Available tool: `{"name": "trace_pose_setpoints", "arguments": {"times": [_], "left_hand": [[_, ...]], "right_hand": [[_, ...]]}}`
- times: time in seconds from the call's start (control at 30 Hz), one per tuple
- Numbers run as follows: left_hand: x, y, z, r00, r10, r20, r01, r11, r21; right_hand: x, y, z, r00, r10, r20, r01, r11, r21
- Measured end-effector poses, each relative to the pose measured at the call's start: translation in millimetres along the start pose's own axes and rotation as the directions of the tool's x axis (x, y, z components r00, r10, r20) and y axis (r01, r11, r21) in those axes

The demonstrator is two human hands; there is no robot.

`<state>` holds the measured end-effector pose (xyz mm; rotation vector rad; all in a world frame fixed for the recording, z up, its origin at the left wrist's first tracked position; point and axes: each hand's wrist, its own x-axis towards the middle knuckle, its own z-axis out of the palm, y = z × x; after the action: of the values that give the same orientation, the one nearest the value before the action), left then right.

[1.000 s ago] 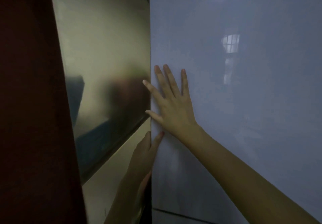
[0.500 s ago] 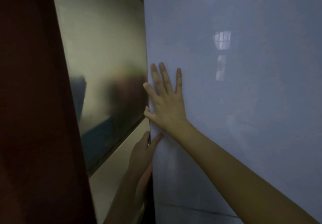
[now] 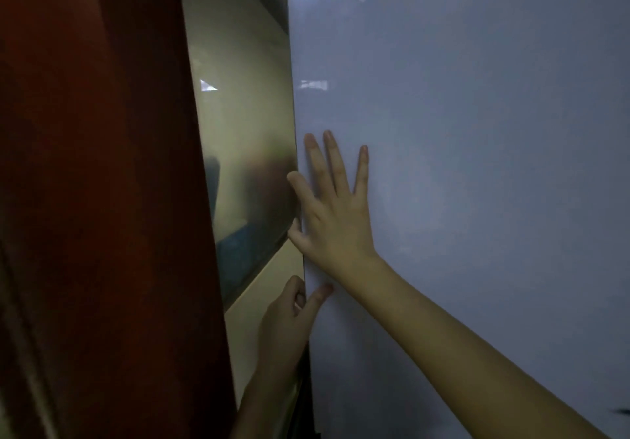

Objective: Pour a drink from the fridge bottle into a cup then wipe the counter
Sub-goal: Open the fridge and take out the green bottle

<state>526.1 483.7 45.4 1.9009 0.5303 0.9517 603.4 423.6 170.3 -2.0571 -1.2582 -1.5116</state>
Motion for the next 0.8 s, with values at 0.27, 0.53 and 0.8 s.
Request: {"name": "trace_pose_setpoints", "arguments": {"times": [0.27,0.53,0.8], "left_hand": [[-65.3,5.6,-41.0,0.961,0.038,0.273,0.025,0.975,-0.222],[-118.3,27.5,-76.2,0.934,0.295,0.202,-0.292,0.955,-0.045],[-134.2,26.0,-80.7,0.898,0.353,0.263,-0.412,0.885,0.216]], "right_hand": [[-37.6,-35.7,-82.2,0.989,0.079,-0.124,-0.073,0.996,0.048],[-86.3,-80.3,-148.7,0.998,0.040,-0.046,-0.036,0.994,0.099],[-113.4,-82.7,-167.8,0.960,0.215,0.180,-0.231,0.971,0.068]]}}
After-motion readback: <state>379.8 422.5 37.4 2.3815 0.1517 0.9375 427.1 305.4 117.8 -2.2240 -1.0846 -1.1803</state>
